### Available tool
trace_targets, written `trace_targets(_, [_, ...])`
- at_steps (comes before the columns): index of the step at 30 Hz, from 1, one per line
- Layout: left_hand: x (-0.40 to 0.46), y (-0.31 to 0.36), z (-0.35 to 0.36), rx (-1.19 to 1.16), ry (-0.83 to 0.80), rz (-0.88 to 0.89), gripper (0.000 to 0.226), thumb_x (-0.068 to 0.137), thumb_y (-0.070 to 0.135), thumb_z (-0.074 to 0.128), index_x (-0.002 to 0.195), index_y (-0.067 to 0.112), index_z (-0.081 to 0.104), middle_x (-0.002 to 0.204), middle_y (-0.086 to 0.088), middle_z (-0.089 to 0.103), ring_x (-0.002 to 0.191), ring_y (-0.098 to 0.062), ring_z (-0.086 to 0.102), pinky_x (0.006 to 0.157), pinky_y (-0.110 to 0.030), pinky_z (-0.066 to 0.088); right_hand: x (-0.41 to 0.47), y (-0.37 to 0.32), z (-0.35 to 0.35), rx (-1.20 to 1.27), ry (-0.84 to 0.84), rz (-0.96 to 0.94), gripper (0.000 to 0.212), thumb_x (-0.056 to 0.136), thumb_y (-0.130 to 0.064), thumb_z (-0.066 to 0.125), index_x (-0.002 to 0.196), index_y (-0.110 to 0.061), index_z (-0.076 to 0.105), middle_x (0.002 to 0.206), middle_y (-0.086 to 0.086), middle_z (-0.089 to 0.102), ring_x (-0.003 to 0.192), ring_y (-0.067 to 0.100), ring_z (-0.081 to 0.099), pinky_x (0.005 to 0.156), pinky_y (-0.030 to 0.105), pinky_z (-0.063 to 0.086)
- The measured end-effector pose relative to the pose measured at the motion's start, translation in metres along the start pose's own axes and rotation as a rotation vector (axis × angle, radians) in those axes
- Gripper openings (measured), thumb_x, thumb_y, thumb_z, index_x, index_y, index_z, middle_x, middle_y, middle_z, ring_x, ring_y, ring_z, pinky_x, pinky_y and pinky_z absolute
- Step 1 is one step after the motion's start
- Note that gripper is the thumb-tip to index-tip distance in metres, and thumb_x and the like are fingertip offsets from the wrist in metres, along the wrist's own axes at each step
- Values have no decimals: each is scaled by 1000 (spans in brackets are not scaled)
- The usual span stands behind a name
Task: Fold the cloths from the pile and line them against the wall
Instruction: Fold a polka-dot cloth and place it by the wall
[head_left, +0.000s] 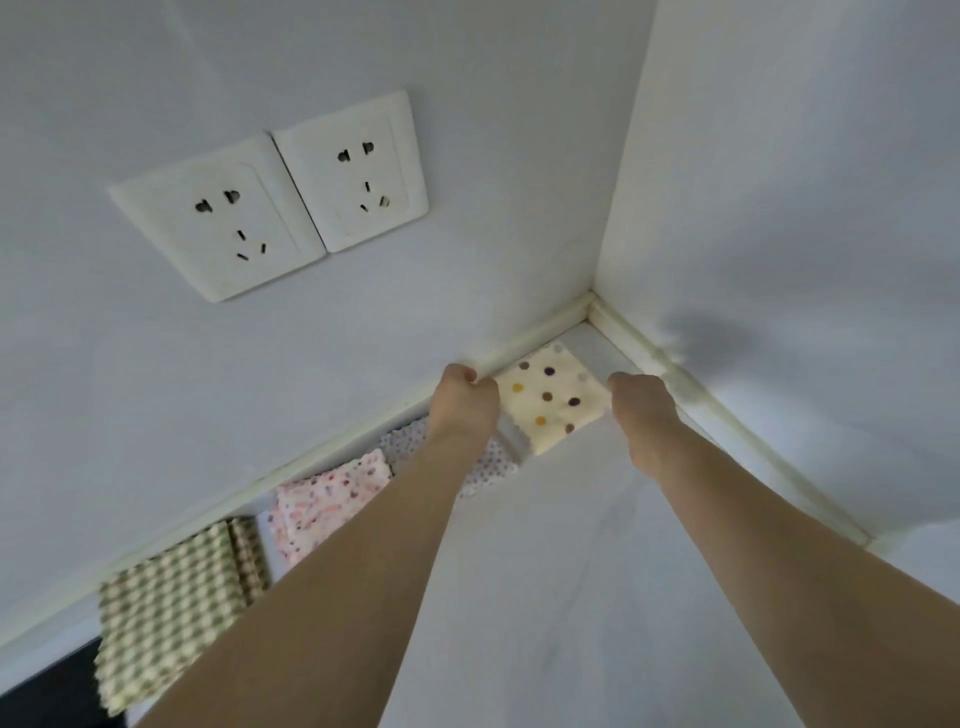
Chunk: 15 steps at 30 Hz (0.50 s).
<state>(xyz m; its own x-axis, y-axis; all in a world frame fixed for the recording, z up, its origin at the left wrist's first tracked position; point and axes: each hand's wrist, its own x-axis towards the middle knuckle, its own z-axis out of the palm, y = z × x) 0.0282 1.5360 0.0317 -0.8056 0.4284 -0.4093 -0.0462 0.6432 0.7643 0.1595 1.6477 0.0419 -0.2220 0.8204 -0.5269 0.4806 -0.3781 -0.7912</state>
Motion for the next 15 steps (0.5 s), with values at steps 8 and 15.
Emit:
trace_targets(8, [-68,-51,-33,381,79,392,36,96,15,44,132,11,48,132,-8,49,120,-26,47,96,-36,39,-64,25,14,-287,-47,-299,48,91,-19,44,139,-21,41,146,2,37,128,24,42,105,40,38])
trace_targets(15, [-133,-122,-112,625,240,544,37,92,13,50,128,4,54,131,-14,53,116,-35,52,101,-44,41,-158,34,46,-496,-167,-638,45,93,-13,50,138,-9,43,141,10,44,131,26,40,104,34,34])
